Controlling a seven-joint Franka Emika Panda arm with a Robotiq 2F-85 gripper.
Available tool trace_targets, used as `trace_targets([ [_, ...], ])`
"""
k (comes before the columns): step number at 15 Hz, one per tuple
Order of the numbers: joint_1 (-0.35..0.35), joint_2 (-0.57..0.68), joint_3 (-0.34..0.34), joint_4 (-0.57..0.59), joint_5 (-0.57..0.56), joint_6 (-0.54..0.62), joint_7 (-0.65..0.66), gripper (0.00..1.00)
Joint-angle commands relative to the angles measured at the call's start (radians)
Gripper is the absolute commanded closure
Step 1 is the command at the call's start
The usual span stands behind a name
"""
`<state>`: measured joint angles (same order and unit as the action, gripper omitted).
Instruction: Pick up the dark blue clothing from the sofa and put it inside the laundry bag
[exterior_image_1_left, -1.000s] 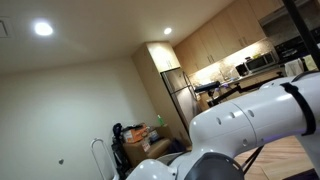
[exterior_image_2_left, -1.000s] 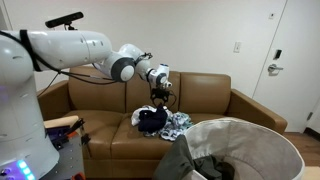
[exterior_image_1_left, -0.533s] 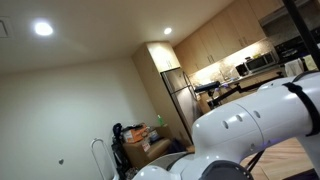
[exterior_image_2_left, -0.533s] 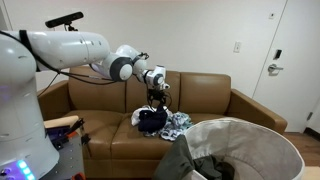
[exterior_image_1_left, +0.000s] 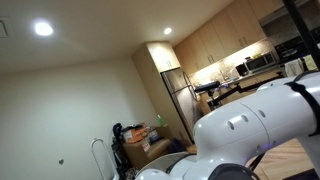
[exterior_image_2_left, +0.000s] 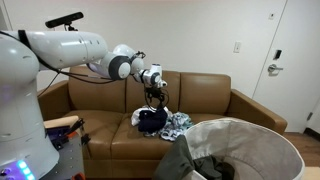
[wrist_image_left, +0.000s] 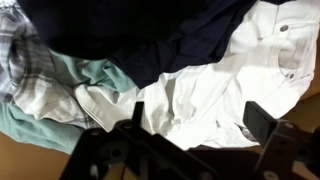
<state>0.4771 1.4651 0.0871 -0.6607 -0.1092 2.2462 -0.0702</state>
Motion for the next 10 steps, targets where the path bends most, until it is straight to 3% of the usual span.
trace_targets([
  [1, 0.007, 0.0, -0.003, 0.021, -0.004, -0.056, -0.02, 0.0],
  [2, 0.018, 0.0, -0.032, 0.039, -0.019, -0.104, 0.028, 0.0],
  [5, 0.021, -0.065, -0.083, -0.057, -0.018, -0.163, 0.139, 0.0],
  [7, 0.035, -0.101, -0.123, -0.113, -0.018, -0.15, 0.253, 0.0],
  [10, 0.043, -0.133, -0.14, -0.196, -0.009, -0.117, 0.309, 0.0],
])
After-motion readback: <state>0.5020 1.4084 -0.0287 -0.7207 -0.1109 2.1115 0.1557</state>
